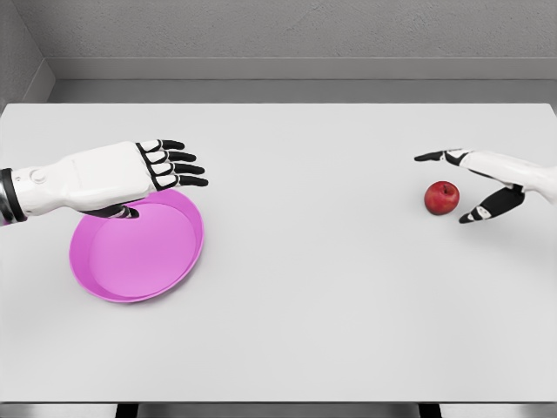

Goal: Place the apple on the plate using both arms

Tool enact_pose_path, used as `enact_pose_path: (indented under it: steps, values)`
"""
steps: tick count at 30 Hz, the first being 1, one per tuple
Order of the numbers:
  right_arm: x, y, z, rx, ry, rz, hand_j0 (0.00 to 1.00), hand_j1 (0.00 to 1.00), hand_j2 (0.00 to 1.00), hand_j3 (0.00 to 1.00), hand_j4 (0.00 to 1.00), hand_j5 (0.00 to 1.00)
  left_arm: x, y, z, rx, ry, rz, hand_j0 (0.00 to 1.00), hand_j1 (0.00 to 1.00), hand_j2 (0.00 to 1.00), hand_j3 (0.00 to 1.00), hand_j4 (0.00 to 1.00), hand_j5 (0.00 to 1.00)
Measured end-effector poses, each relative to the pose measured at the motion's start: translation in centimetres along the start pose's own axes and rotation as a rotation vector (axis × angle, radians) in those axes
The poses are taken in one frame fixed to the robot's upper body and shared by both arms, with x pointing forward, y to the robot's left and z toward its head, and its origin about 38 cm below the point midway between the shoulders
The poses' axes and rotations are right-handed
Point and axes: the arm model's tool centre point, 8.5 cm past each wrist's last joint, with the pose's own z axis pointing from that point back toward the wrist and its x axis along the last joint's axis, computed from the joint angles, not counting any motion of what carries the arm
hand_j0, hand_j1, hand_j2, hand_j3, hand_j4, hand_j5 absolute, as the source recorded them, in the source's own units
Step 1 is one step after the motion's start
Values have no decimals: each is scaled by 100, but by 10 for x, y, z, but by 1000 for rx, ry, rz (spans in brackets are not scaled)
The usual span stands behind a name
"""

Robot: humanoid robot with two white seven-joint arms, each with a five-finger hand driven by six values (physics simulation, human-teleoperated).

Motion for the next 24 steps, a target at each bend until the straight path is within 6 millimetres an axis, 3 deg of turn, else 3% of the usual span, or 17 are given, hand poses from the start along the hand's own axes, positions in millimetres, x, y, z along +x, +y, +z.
enact_pose_path:
  steps: [13, 24]
  values:
    - [-11, 17, -18, 69, 49, 32, 100, 100, 100, 100, 100, 100, 0, 0, 0, 0, 0, 0, 100, 100, 100, 100, 100, 100]
    - [-22, 11, -25, 68, 90, 40, 100, 100, 100, 100, 100, 100, 0, 0, 0, 0, 0, -1, 100, 100, 100, 100, 100, 100]
